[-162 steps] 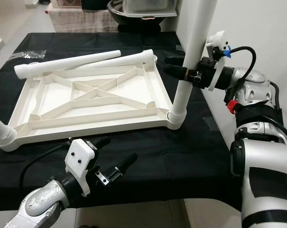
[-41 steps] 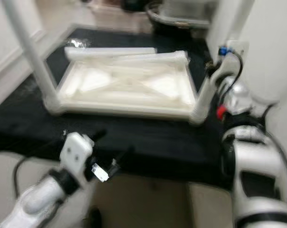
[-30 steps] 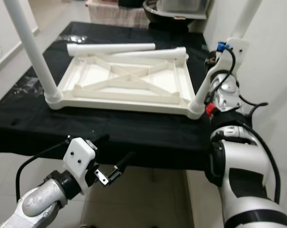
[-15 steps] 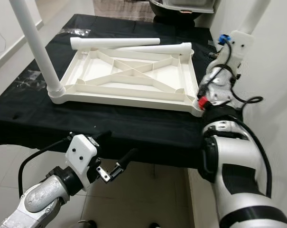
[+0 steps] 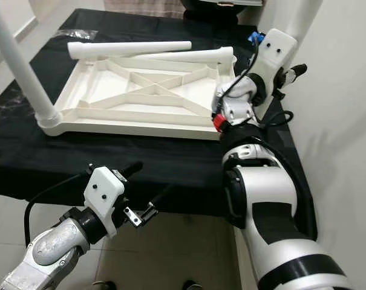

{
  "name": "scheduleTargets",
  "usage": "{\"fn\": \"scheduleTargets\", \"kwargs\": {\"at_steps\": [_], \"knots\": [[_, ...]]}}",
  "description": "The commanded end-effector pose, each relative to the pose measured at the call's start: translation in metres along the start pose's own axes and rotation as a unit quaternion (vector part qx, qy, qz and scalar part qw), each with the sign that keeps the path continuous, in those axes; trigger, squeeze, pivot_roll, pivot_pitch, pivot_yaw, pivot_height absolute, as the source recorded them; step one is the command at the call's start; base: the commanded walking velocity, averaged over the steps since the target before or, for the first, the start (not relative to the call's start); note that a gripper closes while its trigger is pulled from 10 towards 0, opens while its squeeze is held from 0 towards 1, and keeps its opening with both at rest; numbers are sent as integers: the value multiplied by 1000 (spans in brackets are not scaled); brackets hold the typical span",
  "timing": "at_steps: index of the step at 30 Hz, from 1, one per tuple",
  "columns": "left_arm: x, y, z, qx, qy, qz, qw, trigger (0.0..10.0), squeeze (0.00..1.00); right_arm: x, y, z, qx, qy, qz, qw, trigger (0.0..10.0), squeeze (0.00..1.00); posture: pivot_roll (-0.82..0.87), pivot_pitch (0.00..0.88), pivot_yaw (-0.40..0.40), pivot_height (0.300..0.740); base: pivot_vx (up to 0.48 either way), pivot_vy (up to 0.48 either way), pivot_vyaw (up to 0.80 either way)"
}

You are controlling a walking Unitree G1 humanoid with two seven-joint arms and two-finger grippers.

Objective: Building children table

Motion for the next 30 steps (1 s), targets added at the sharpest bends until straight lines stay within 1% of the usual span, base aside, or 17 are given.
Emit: {"fn": "scheduleTargets", "kwargs": {"at_steps": [1, 2, 4, 5, 8, 12, 18, 24, 28, 30], "knots": [[-3, -3, 0, -2, 6, 2, 1000, 10000, 0, -61, -21, 6, -41, 102, 96, 989, 10000, 0, 108, 225, -37, 740, 0, 0, 0], [-3, -3, 0, -2, 6, 2, 1000, 10000, 0, -61, -21, 6, -41, 102, 96, 989, 10000, 0, 108, 225, -37, 740, 0, 0, 0], [-4, -3, 1, 1, 6, 4, 1000, 10000, 0, -60, -26, 6, -80, 112, 101, 985, 10000, 0, 106, 229, -41, 740, 0, 0, 0], [-4, -3, 1, 1, 6, 4, 1000, 10000, 0, -60, -26, 6, -80, 112, 101, 985, 10000, 0, 106, 229, -41, 740, 0, 0, 0], [-4, -4, 1, 1, 6, 7, 1000, 10000, 0, -56, -29, 5, -106, 99, 110, 983, 10000, 0, 103, 233, -40, 740, 0, 0, 0], [-4, -6, 0, 0, 5, 8, 1000, 10000, 0, -55, -32, 7, -133, 106, 92, 981, 10000, 0, 105, 235, -45, 740, 0, 0, 0], [-4, -6, -1, 2, 5, 8, 1000, 10000, 0, -56, -32, 9, -143, 118, 96, 978, 10000, 0, 110, 234, -47, 740, 0, 0, 0], [-3, -7, -1, 2, 4, 8, 1000, 10000, 0, -56, -32, 9, -149, 127, 86, 977, 10000, 0, 112, 228, -51, 740, 0, 0, 0], [-3, -7, -1, 2, 3, 6, 1000, 10000, 0, -54, -31, 9, -149, 125, 79, 978, 10000, 0, 113, 226, -52, 740, 0, 0, 0], [-2, -7, -2, 4, 1, 6, 1000, 10000, 0, -51, -30, 8, -145, 115, 80, 979, 10000, 0, 113, 221, -56, 740, 0, 0, 0]]}}
Point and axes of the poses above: a point about 5 cm out from each wrist's last joint towards the gripper, its own z axis pointing back from the gripper into the wrist, its own x axis along the axis of the wrist's last joint, y = z × x, the point moved 2 cm from there along -z, pointing out of the wrist towards the gripper, and after that the axes turned 4 degrees about -z, right-handed, at the moved point
